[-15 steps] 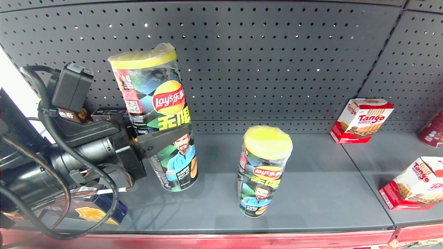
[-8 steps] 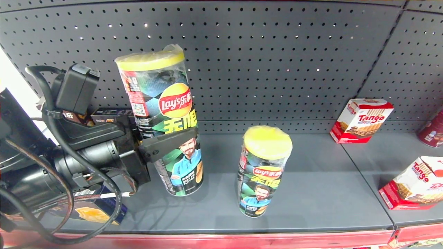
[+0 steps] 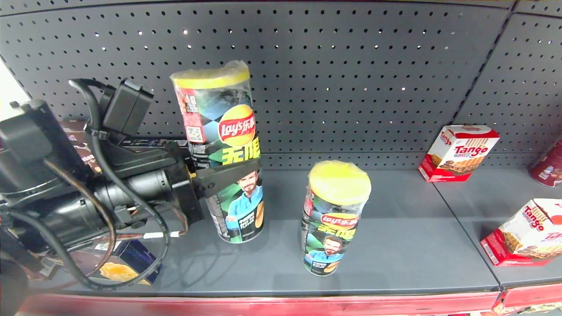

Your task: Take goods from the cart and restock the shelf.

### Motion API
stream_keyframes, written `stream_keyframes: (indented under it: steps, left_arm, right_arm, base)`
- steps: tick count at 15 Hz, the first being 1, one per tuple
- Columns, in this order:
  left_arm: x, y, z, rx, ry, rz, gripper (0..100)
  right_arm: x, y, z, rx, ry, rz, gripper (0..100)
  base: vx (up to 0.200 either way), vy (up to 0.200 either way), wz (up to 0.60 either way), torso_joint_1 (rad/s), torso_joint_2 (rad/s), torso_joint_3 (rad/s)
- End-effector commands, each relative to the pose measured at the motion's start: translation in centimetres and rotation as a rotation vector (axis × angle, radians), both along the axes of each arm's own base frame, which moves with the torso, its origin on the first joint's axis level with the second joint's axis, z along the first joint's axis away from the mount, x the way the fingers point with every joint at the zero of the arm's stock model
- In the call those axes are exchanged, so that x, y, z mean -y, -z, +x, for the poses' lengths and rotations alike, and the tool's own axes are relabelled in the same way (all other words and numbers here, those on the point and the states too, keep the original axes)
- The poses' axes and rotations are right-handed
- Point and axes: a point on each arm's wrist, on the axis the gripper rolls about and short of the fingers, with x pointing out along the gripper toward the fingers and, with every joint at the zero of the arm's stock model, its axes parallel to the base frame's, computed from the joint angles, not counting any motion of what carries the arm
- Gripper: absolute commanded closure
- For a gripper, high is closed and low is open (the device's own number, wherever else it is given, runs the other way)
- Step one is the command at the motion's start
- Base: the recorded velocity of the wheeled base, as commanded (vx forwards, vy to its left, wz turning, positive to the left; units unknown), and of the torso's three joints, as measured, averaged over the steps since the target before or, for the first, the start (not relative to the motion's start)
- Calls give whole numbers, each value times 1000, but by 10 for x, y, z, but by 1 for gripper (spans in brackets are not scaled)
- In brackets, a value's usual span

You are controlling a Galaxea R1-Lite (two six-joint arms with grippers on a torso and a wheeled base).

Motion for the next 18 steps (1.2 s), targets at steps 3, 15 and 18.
stream_keyframes:
  steps: [3, 15, 18]
  left_arm:
    - [23, -1, 46, 9, 6, 2, 100]
    - [55, 41, 101, 91, -56, 131, 100]
    - [66, 41, 112, 90, -87, 97, 100]
  right_arm:
    - [0, 0, 0, -3, 0, 1, 0]
    - [0, 0, 0, -3, -1, 1, 0]
    - [0, 0, 0, -3, -1, 1, 0]
  base:
    - [0, 0, 0, 0, 0, 0]
    - [0, 0, 0, 0, 0, 0]
    - [0, 0, 0, 0, 0, 0]
